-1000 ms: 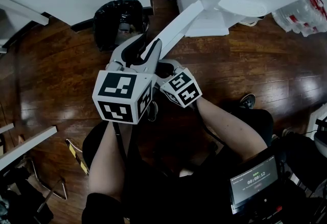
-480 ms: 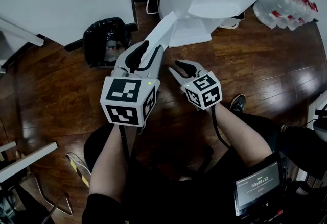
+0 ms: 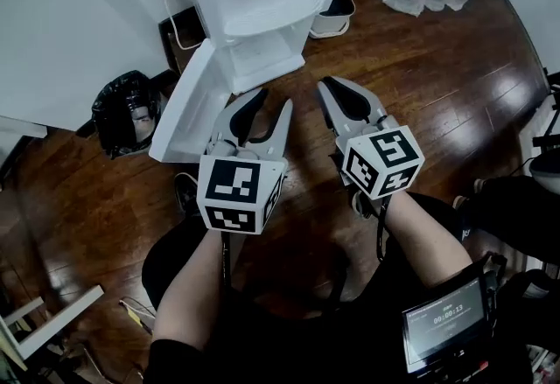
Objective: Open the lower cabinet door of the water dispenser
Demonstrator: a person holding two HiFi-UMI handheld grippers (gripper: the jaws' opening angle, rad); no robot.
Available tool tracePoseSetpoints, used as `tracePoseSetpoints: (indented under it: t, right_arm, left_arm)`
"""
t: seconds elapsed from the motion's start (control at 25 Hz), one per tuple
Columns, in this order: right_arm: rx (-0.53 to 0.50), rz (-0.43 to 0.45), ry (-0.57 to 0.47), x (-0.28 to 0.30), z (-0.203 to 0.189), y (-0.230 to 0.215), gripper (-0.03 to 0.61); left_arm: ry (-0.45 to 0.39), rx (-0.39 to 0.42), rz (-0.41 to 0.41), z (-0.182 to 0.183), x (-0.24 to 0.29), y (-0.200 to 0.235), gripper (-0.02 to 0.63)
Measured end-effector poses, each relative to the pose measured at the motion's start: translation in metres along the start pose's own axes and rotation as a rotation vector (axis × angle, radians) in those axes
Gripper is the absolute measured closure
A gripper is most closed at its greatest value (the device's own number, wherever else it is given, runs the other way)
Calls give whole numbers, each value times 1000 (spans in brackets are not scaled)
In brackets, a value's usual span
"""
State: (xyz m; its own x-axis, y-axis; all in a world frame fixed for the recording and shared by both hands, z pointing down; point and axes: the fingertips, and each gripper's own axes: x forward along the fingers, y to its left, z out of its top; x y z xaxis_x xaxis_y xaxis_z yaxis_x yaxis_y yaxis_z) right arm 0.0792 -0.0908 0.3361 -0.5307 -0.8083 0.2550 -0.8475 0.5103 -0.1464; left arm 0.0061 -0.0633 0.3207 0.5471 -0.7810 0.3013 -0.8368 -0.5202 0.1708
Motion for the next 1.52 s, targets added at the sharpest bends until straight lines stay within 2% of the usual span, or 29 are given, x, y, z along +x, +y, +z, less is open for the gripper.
tracePoseSetpoints:
  t: [0.08, 0.24, 0.44, 0.76, 1.52]
  right_arm:
    - [2, 10, -40, -10, 5, 2, 554]
    - [-8, 67, -127, -13, 28, 20, 560]
    - [-79, 141, -195, -19, 42, 44, 568]
    - [-72, 156, -174, -11, 34, 43, 571]
    - [-49, 146, -188, -19, 40, 30, 571]
  left_arm:
    - [-1, -1, 4, -6, 4, -9, 472]
    - [-56, 3, 8, 5, 3, -17, 482]
    - [-86, 15, 15, 20, -4, -16, 483]
    - [-90, 4, 34, 19, -2, -1, 486]
    - [-53, 14, 11, 0, 13, -14, 486]
